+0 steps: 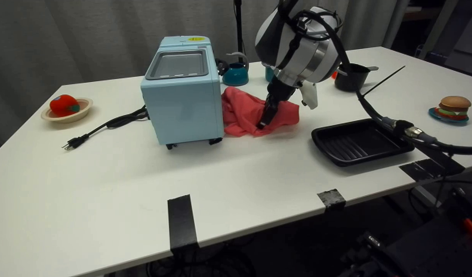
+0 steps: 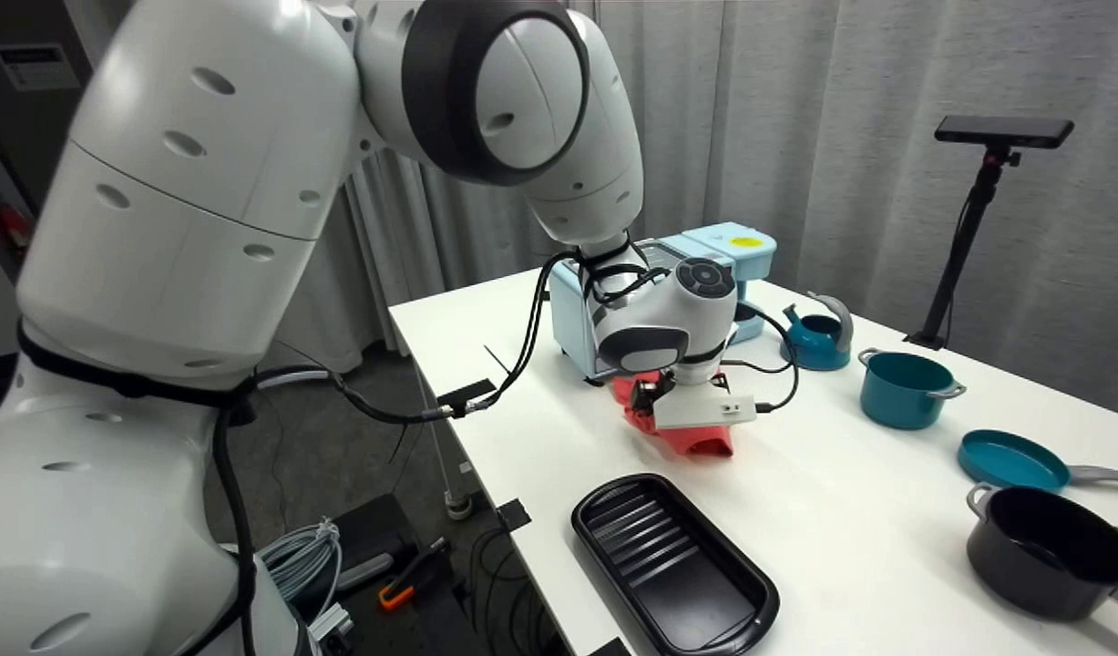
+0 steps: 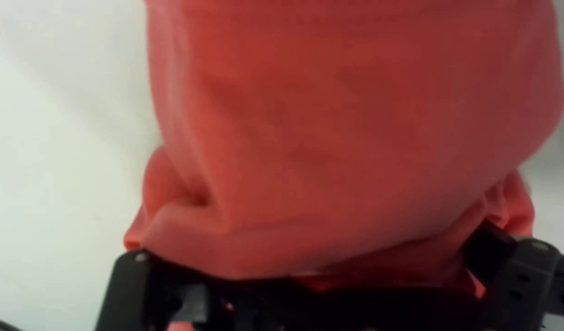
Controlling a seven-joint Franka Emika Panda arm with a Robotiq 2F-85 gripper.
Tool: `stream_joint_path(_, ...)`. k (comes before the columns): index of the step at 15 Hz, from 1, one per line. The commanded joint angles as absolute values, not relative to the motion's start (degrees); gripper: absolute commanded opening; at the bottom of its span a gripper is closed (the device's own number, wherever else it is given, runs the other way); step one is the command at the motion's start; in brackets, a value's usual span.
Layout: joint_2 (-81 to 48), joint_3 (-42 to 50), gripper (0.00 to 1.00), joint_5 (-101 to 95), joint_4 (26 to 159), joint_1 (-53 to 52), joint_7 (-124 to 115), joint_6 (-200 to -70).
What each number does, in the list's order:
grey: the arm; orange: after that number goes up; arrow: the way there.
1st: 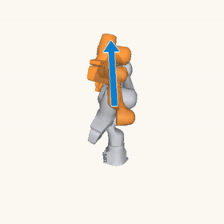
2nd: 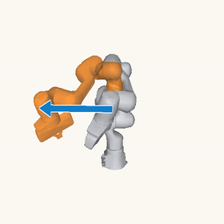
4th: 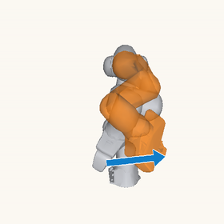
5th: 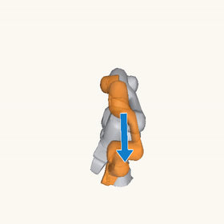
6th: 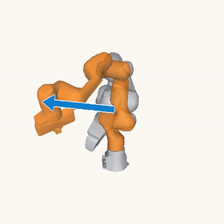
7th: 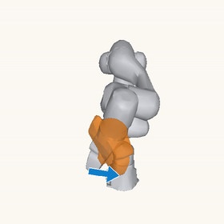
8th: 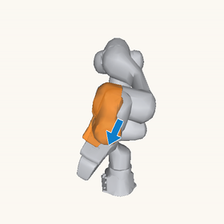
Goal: Fold the sweatshirt twice
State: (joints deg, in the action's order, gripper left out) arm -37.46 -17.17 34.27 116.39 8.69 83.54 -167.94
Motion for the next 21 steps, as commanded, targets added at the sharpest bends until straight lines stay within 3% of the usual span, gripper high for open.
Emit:
stream_joint_path(1,-42.5,-13.1,1.0,24.5,111.4,9.0,76.4,-171.0)
stream_joint_path(9,-42.9,4.0,1.0,2.8,105.2,5.6,48.4,-163.7)
stream_joint_path(21,-29.2,-1.4,1.0,-2.7,106.9,8.1,37.4,-146.2)
